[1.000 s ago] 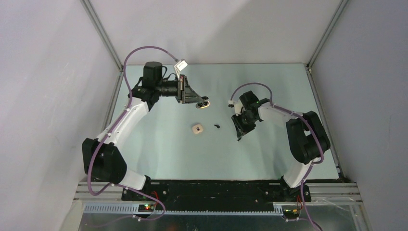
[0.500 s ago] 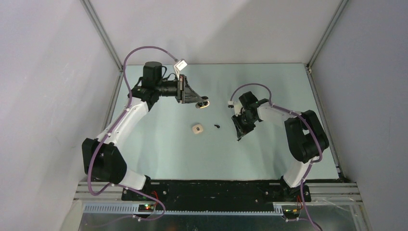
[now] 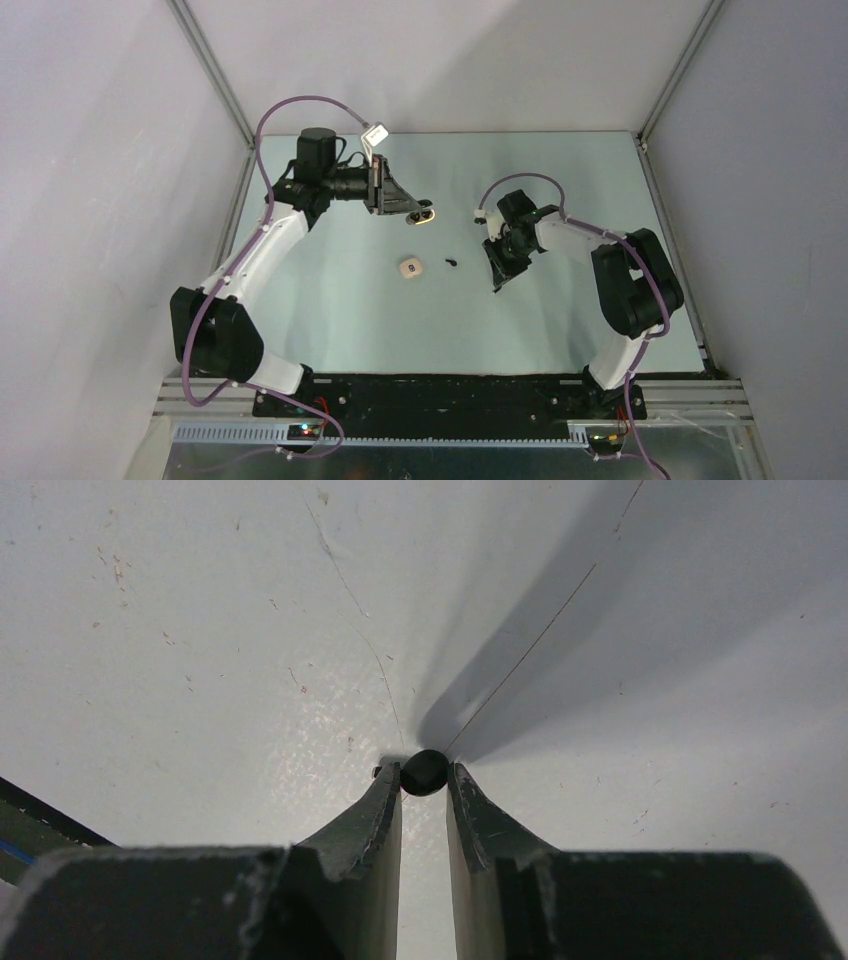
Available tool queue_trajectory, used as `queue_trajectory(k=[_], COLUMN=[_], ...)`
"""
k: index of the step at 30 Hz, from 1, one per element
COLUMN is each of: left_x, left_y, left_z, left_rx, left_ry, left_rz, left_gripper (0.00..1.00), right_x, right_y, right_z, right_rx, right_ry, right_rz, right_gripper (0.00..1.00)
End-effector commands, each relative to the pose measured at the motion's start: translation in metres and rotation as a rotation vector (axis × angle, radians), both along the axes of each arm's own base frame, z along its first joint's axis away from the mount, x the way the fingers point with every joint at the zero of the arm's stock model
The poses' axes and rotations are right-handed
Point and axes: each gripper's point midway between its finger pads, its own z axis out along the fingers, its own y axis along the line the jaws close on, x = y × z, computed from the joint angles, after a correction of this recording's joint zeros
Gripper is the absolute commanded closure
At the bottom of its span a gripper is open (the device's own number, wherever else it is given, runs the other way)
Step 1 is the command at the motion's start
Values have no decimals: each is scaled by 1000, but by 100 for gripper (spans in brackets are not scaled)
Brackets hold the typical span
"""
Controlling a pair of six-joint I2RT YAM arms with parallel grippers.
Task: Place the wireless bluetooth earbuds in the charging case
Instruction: Pick up the earbud from the center of the board, then place the earbud in the charging case.
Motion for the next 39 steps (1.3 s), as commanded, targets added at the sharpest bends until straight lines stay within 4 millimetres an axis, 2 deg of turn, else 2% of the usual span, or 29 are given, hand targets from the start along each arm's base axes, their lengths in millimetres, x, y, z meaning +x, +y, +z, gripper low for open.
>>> queue_trajectory(k=[1, 5, 10, 14, 18, 22, 24, 25, 26, 27, 28, 30, 34, 39], left_x=[0, 2, 3, 4, 5, 6, 7, 5, 5, 2, 1, -2, -10, -24], left_y=[3, 2, 2, 2, 1, -3, -6, -7, -9, -10, -11, -13, -15, -22], left_z=[7, 7, 4, 4, 4, 10, 20, 22, 27, 29, 32, 36, 39, 40], left_rx=[-12, -14, -8, -6, -11, -27, -43, -51, -55, -62, -66, -77, -95, -115], left_ry=[-47, -45, -47, -57, -62, -74, -99, -103, -126, -136, -157, -180, -214, -215], left_rz=[-12, -16, -13, -16, -32, -64, -91, -109, -121, -140, -152, -181, -233, -295], left_gripper=[100, 100, 100, 100, 100, 100, 100, 100, 100, 100, 100, 100, 100, 100], right_x=[5, 8, 9, 6, 12, 18, 13, 12, 5, 4, -8, -20, -49, -74], right_y=[5, 7, 10, 20, 33, 47, 51, 52, 57, 60, 64, 71, 82, 95], right_z=[3, 14, 35, 66, 114, 190, 236, 247, 267, 281, 292, 313, 333, 329], right_rx=[16, 33, 77, 168, 312, 481, 536, 540, 580, 576, 602, 589, 578, 556], right_ry=[-32, -68, -127, -191, -345, -677, -890, -963, -1052, -1150, -1197, -1357, -1540, -1632], right_rz=[20, 36, 84, 144, 211, 349, 438, 488, 550, 623, 688, 827, 1049, 1239], right_gripper=[90, 100, 100, 100, 100, 100, 100, 100, 100, 100, 100, 100, 100, 100])
